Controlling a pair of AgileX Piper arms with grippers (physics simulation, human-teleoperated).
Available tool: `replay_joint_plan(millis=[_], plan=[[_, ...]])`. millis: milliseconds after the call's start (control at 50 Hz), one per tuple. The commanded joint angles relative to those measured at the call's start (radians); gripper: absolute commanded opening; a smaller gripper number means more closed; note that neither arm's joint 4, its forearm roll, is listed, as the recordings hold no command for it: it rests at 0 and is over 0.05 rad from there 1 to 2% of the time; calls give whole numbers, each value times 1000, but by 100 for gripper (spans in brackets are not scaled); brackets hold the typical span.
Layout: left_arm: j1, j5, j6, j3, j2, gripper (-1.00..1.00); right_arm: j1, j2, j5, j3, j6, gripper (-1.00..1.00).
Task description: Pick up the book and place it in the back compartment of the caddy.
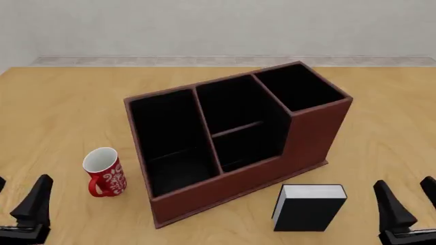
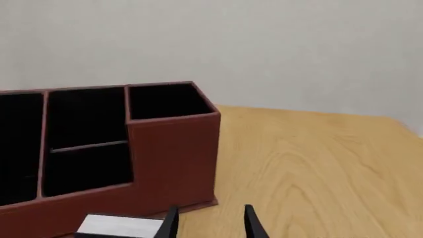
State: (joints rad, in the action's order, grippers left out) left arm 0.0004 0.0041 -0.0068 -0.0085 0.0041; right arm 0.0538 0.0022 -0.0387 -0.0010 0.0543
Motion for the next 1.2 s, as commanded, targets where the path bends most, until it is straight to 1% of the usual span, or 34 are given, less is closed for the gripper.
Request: replay_joint_plan(millis=[20, 80, 120, 160, 240, 280, 300, 320, 340, 380, 420, 440, 460, 520, 540, 580, 600, 620, 640, 660, 680, 700, 760, 780, 800, 820, 860, 880, 900, 920, 1000, 1100, 1180, 1200], plan=[[14, 11, -34, -77, 68, 100, -60, 7, 40, -3, -60, 100], [-4, 63, -32, -148, 42, 100, -60, 7, 40, -3, -67, 100], [-3, 67, -33, -167, 63, 100, -62, 7, 40, -3, -67, 100], [-41, 91, -14, -192, 58, 100, -64, 6, 40, -3, -65, 100], [-73, 141, -15, -275, 93, 100, -71, 4, 39, -3, -67, 100], [-101, 158, -15, -315, 117, 100, -71, 1, 43, -3, -79, 100], [-122, 155, -40, -325, 148, 100, -72, 1, 42, -3, -77, 100], [-140, 156, -85, -351, 173, 100, -73, 1, 42, -3, -76, 100], [-136, 159, -99, -369, 174, 100, -73, 1, 42, -3, -76, 100], [-170, 153, -71, -405, 220, 100, -73, 3, 40, -3, -71, 100], [-226, 140, -37, -439, 266, 100, -73, 3, 40, -3, -68, 100], [-226, 140, -37, -439, 267, 100, -73, 3, 40, -3, -68, 100], [-253, 131, -28, -442, 285, 100, -73, 2, 40, -3, -68, 100], [-305, 91, 18, -435, 331, 100, -73, 3, 40, -3, -68, 100], [-349, 83, 6, -444, 353, 100, -73, 3, 40, -3, -67, 100], [-349, 82, 6, -444, 354, 100, -73, 3, 40, -3, -67, 100], [-378, 65, -10, -440, 396, 100, -73, 3, 39, -3, -67, 100], [-395, 59, -8, -440, 405, 100, -73, 3, 39, -3, -67, 100], [-395, 59, -8, -440, 406, 100, -73, 3, 39, -3, -67, 100], [-434, 47, 20, -441, 416, 100, -73, 4, 39, -3, -66, 100], [-434, 46, 20, -441, 416, 100, -73, 4, 39, -3, -66, 100], [-451, 50, 22, -456, 439, 100, -73, 4, 39, -3, -66, 100], [-501, 38, 49, -464, 471, 100, -73, 3, 39, -3, -68, 100], [-522, 36, 40, -469, 484, 100, -73, 3, 39, -3, -68, 100], [-522, 36, 40, -469, 484, 100, -73, 3, 39, -3, -68, 100], [-550, 29, 64, -477, 509, 100, -73, 3, 39, -3, -68, 100], [-557, 20, 65, -477, 519, 100, -73, 3, 39, -3, -67, 100], [-564, 5, 95, -473, 535, 100, -74, 3, 39, -3, -68, 100], [-572, -1, 101, -472, 544, 100, -74, 3, 39, -3, -68, 100], [-585, -10, 94, -472, 562, 100, -74, 3, 39, -3, -69, 100], [-640, -23, 108, -486, 620, 100, -74, 3, 39, -3, -68, 100], [-737, -47, 114, -513, 703, 100, -74, 4, 39, -3, -68, 100], [-787, -65, 120, -536, 763, 100, -75, 4, 39, -3, -68, 100], [-797, -74, 111, -539, 777, 100, -75, 4, 39, -3, -68, 100]])
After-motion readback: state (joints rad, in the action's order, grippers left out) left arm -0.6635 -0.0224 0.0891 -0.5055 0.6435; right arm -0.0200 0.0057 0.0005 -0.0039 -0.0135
